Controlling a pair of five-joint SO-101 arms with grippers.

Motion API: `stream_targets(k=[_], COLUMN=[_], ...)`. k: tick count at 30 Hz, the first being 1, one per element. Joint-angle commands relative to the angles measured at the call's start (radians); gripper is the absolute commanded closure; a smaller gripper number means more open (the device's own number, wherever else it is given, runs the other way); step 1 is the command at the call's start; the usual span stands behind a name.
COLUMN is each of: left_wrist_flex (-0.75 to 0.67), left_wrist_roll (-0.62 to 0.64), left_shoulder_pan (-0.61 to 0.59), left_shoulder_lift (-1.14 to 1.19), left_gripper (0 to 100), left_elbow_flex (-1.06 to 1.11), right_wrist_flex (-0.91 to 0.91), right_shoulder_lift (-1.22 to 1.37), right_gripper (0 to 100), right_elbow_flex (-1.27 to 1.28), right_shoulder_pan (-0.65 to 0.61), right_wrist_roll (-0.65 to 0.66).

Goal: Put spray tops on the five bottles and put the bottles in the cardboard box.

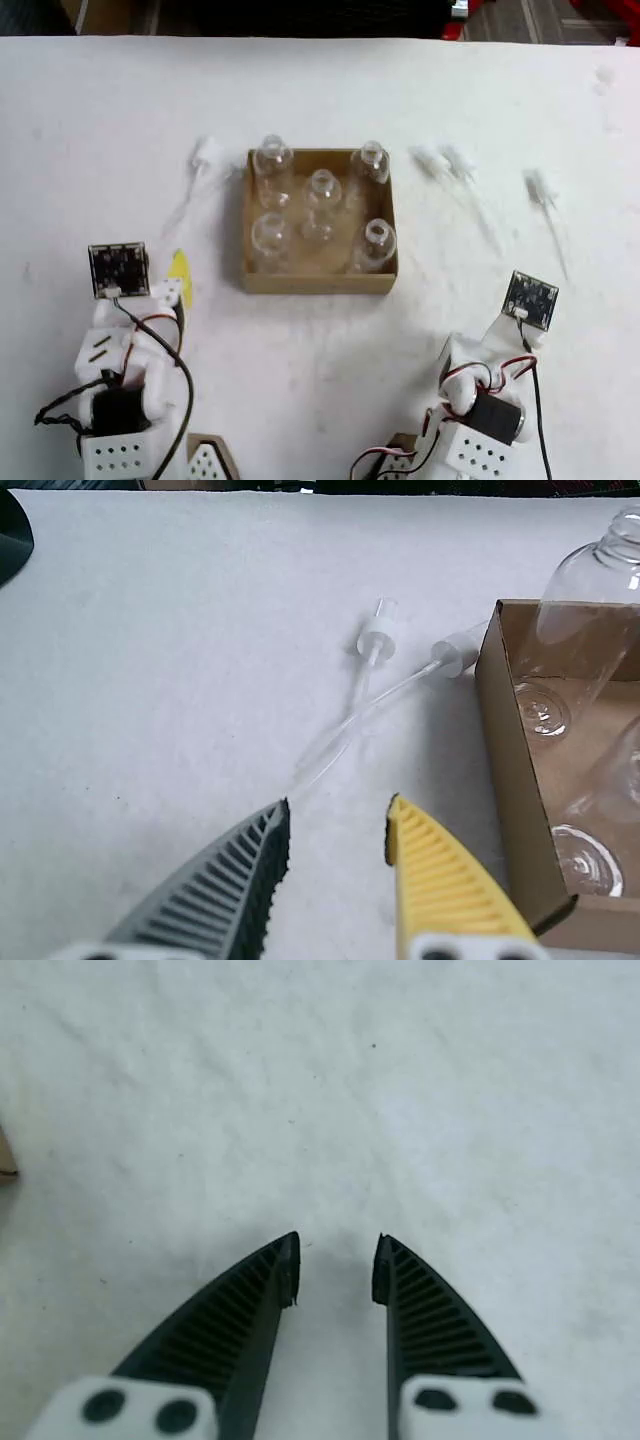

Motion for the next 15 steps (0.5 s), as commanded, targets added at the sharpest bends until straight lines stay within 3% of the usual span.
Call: stream_targets(k=[1,5,15], left_wrist_flex=[-0.008,-0.008,-0.009], left_wrist_roll=[-0.003,0.075,0.1], left_shoulder_pan=[-0.042,-0.101,-0.033], left_shoulder_lift=[-0.012,-0.013,-0.013], left_gripper=[84,84,84], left_elbow_flex=[-0.052,-0.064,-0.06], right_wrist_flex=[0.007,0.007,0.007], right_shoulder_lift=[-0.005,-0.005,-0.005], right_gripper=[89.9,89.9,89.9], right_elbow_flex=[0.009,0.009,0.009], right_shoulder_pan=[0.007,0.007,0.007], right_wrist_roll=[0.014,0.014,0.014])
